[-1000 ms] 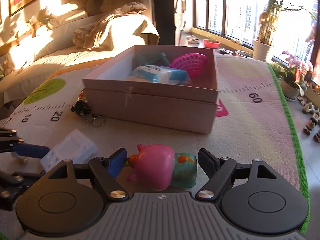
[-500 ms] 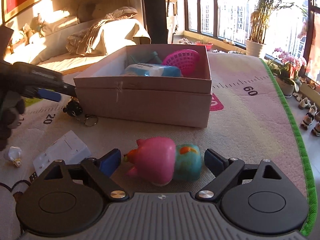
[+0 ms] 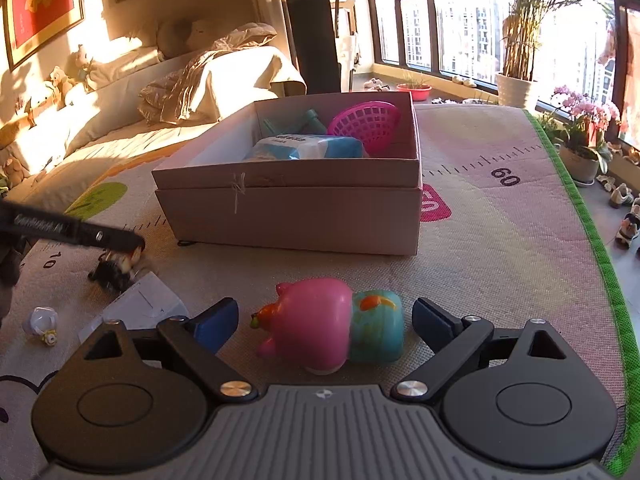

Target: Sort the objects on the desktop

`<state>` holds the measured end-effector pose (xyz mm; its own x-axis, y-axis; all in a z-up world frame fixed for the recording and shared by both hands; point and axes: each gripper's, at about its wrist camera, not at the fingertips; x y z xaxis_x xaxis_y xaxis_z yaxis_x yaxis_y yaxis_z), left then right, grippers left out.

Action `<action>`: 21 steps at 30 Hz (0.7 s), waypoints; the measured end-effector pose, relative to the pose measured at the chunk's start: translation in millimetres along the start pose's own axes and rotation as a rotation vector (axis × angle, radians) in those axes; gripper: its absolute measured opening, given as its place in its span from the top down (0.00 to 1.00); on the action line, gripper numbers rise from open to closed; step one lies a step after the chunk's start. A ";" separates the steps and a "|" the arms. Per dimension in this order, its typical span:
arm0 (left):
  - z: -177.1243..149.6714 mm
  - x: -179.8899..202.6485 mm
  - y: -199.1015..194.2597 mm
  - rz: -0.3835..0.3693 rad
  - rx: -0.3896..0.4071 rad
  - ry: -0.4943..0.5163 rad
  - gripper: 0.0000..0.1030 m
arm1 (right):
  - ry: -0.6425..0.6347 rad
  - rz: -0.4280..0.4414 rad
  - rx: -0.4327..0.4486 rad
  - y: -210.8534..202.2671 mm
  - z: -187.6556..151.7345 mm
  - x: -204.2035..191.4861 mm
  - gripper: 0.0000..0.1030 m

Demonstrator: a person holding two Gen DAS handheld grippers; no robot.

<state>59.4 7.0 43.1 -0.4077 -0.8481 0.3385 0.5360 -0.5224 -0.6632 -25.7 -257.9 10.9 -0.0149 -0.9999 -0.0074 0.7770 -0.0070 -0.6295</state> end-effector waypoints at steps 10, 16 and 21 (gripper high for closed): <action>-35.6 36.3 -22.6 -0.053 -0.001 0.101 0.41 | -0.049 -0.040 -0.009 0.8 -0.3 -9.2 0.08; -63.0 49.4 -38.2 -0.007 -0.026 0.192 0.29 | -0.063 -0.051 -0.012 1.5 -0.7 -11.5 0.08; -77.2 46.0 -58.2 0.042 0.013 0.193 0.21 | -0.075 -0.060 -0.014 2.1 -0.4 -14.2 0.08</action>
<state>-47.7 5.3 45.8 -0.5182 -0.8371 0.1752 0.5649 -0.4888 -0.6648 -24.0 -243.7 9.4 -0.0135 -0.9960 0.0887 0.7671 -0.0672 -0.6380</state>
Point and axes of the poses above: each gripper's, at about its wrist camera, not at the fingertips, and y roughly the way its jaws point, x to its right, z to its top, and after that the axes turned 11 degrees about -z, right-handed
